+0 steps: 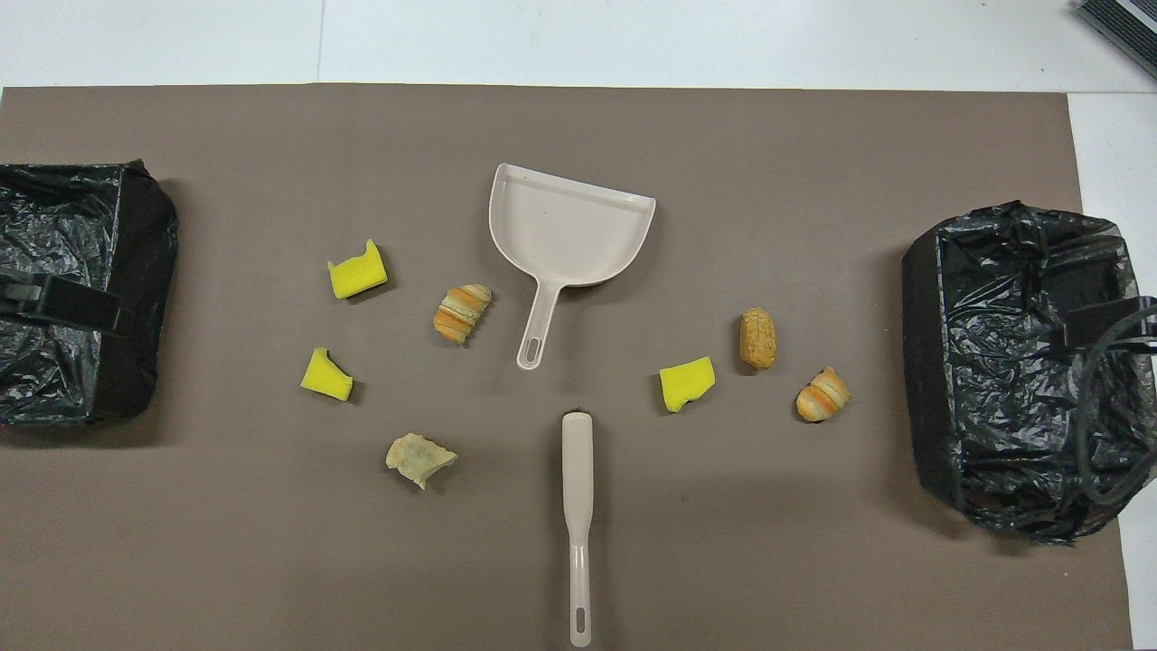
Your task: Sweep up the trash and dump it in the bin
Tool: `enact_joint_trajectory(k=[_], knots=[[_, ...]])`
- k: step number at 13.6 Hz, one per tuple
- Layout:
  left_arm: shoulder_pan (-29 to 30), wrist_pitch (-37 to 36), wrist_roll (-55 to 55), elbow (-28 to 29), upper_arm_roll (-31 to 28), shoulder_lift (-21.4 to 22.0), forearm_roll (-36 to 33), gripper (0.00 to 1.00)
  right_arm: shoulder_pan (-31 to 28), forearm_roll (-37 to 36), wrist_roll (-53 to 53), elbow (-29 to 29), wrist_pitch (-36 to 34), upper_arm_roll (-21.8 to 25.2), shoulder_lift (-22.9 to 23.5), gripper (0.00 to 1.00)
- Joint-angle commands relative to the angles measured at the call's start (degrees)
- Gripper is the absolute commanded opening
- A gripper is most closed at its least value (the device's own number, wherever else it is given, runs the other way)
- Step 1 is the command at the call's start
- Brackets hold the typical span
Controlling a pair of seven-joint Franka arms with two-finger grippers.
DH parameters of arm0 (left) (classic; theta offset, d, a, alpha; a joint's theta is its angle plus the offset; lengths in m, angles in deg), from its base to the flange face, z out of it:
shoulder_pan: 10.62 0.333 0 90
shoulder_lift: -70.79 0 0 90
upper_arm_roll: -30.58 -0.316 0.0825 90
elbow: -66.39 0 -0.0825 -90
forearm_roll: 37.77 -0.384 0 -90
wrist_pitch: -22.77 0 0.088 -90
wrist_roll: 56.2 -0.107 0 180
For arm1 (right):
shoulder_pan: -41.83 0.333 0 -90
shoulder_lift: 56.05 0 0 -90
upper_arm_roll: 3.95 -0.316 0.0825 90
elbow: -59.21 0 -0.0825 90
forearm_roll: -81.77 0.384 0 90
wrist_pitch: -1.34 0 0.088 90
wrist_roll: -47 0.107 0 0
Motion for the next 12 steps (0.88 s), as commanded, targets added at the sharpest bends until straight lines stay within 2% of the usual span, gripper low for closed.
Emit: enact_joint_trajectory(k=[1, 4, 6, 8, 10, 12], knots=[[0.1, 11.7, 8.6, 13.8, 9.3, 4.1, 0.5, 1.00, 0.7, -1.3, -0.4, 1.5, 1.0, -0.6, -0.9, 1.00], [-0.5, 21.6, 19.3, 20.2, 18.5, 2.7, 2.5, 1.00, 0.3, -0.4, 0.3, 4.2, 2.7, -0.6, -0.8, 1.00], [-0.5, 28.7, 26.0, 23.7, 25.7, -1.2, 2.7, 1.00, 1.8, -0.4, 3.4, 6.3, 7.6, -0.8, -0.5, 1.00], [-0.5, 36.2, 32.1, 27.2, 30.2, -3.1, 2.7, 1.00, 5.1, 0.8, 7.5, 5.5, 11.9, -1.0, 2.2, 1.00], [-0.6, 38.5, 34.5, 29.2, 33.8, -5.1, 2.7, 1.00, 7.0, 2.6, 11.4, 3.9, 15.7, -1.5, 5.4, 1.00], [-0.6, 42.3, 37.4, 30.3, 35.4, -5.6, 2.7, 1.00, 9.0, 4.7, 16.3, -0.8, 16.5, -1.6, 10.0, 1.00]])
